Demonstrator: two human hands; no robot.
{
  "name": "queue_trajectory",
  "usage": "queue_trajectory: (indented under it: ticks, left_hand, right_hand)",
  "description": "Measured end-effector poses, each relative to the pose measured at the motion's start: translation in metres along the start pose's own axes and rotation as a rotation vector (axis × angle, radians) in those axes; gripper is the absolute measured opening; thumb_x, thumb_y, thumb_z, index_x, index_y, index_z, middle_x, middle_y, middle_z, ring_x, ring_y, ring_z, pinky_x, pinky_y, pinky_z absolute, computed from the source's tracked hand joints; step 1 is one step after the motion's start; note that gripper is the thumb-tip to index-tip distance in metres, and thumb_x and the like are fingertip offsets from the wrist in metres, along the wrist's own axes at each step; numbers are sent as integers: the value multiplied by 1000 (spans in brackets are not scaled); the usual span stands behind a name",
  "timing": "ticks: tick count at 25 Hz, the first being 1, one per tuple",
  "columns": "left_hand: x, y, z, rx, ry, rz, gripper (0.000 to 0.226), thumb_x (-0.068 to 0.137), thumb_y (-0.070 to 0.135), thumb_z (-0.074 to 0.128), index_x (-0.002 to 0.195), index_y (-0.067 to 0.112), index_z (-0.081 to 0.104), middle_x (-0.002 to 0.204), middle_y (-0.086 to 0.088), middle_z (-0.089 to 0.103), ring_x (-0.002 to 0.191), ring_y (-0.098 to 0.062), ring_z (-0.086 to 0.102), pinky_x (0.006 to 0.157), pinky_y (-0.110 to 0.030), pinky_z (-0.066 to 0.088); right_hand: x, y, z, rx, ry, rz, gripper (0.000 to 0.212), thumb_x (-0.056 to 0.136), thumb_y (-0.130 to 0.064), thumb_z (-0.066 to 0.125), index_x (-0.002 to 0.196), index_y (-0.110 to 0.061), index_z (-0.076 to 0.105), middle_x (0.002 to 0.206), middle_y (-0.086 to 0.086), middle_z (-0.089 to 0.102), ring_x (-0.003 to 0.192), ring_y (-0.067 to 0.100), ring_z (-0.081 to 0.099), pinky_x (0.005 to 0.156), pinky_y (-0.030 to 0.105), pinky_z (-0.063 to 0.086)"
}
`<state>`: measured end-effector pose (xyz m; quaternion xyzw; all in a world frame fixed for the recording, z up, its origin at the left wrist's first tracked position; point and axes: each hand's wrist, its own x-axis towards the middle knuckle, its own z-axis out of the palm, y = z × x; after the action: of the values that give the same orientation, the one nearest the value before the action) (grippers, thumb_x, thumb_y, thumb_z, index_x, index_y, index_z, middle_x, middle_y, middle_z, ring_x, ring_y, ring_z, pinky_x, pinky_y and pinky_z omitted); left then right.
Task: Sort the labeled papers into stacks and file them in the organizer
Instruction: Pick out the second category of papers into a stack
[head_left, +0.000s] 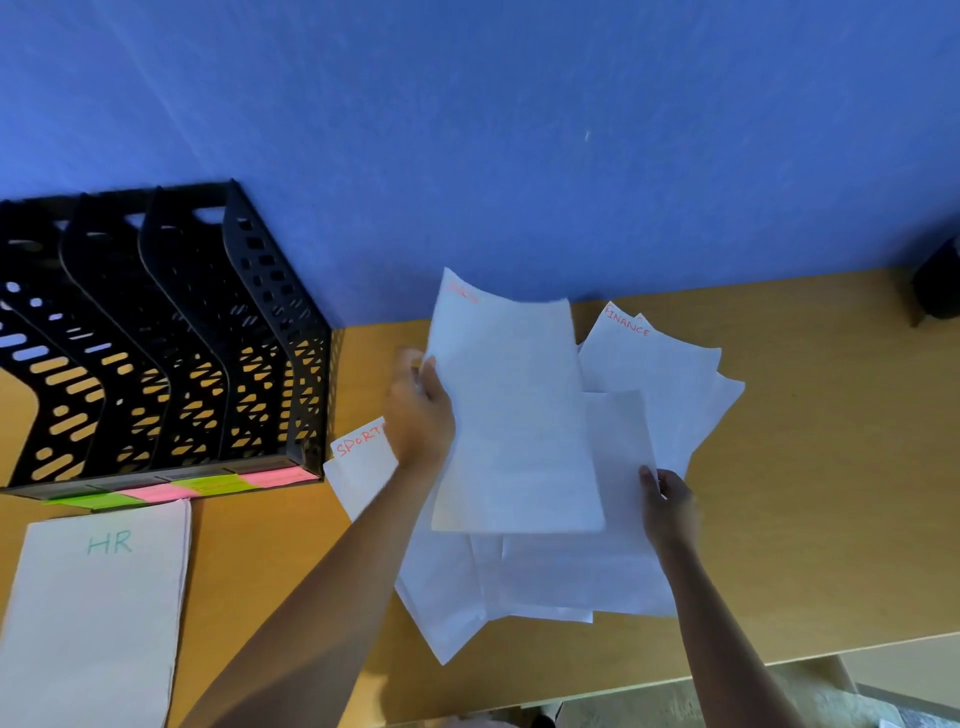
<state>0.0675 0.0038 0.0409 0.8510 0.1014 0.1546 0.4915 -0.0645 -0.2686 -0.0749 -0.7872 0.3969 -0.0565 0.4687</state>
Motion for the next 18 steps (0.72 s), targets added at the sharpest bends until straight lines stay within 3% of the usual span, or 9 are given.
queue_trajectory:
  ticks: [3,5,7,9,11,12,15,18]
  left_hand:
    - [-45,-11,22,164,-201,-165,12,102,32,44,97,23,49,86,-5,67,81,-32,61,65,-35,44]
    - [-68,-17,33,201,-295,-205,10,102,31,44,97,23,47,91,-4,70,84,-32,64,65,-34,46]
    - [-84,-20,40,237,-341,-211,11,103,31,44,97,21,46,94,-4,72,84,-29,66,64,-34,50]
    - [-94,-20,47,255,-392,-228,14,103,32,45,99,19,46,98,-5,73,87,-29,68,68,-36,53]
    - [-96,-21,48,230,-425,-279,22,100,36,50,105,15,48,106,-5,72,96,-30,67,76,-38,54]
    - [-94,-21,47,198,-410,-322,27,99,38,52,109,13,48,111,-6,70,101,-30,66,81,-39,53]
    - [-82,-29,41,166,-281,-456,38,94,32,61,122,9,47,128,-11,57,119,-31,56,96,-45,50]
    - [-70,-41,34,235,-300,-615,47,89,24,65,130,9,47,136,-10,54,124,-33,54,102,-48,48]
  right_hand:
    - [-5,-6,-3,43,-23,46,49,100,-44,51,61,-14,46,56,-1,42,55,19,40,51,32,28]
    - [-8,-8,-5,92,-50,78,55,97,-51,52,59,-19,30,54,-5,29,52,15,29,51,31,22]
    - [-9,-6,-5,128,-102,81,57,93,-57,56,61,-20,27,53,-9,25,50,12,25,48,28,21]
    - [-7,1,-8,128,-163,59,54,88,-52,67,59,-16,39,49,-12,38,47,11,35,46,25,28]
    - [-6,8,-10,89,-211,70,26,82,-35,79,77,-15,65,65,-9,68,58,14,62,55,29,49]
    - [-6,12,-10,70,-229,72,19,81,-27,81,86,-14,68,75,-2,74,67,19,69,61,34,54]
    - [-5,17,-9,44,-233,54,15,84,-16,78,92,-9,68,79,6,75,71,26,69,62,34,52]
    - [-4,22,-8,14,-234,38,12,87,-16,75,92,-8,68,79,8,74,71,27,67,61,31,46]
